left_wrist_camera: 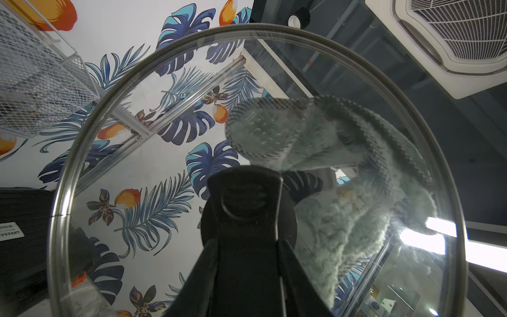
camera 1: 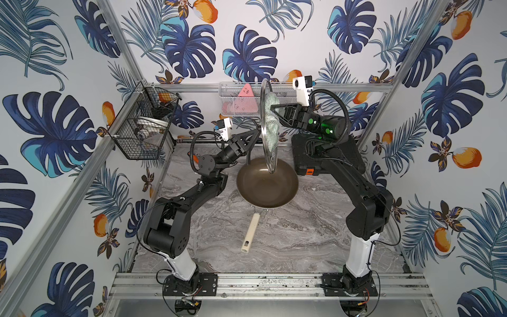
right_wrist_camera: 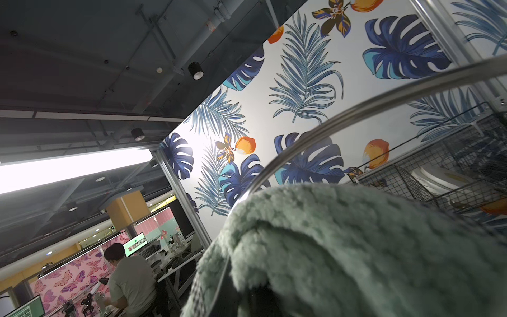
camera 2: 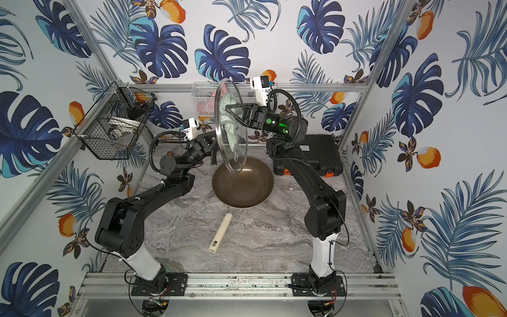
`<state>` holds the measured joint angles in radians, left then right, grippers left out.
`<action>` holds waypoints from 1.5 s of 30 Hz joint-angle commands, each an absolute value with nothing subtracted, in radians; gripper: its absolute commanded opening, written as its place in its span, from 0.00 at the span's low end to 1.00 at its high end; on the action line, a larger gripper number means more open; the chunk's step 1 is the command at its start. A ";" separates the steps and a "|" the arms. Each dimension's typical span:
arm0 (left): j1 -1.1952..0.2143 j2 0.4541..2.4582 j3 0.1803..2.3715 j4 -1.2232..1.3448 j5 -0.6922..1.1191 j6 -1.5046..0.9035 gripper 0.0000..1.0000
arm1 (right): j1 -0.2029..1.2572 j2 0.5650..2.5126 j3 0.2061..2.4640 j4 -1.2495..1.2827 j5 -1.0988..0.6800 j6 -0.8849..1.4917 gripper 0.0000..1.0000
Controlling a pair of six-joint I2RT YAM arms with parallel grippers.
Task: Wipe the pot lid with a cloth
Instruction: Wipe the pot lid.
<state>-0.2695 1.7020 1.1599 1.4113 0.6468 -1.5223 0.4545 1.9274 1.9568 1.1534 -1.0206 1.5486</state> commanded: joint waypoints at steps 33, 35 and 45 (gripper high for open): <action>-0.269 1.604 1.207 1.545 0.543 -1.592 0.00 | 0.464 1.906 1.526 1.226 -1.017 1.433 0.00; -0.269 1.600 1.202 1.546 0.543 -1.598 0.00 | 0.461 1.917 1.553 1.193 -1.022 1.414 0.00; -0.269 1.583 1.171 1.545 0.563 -1.619 0.00 | 0.404 2.017 1.772 1.027 -1.055 1.364 0.00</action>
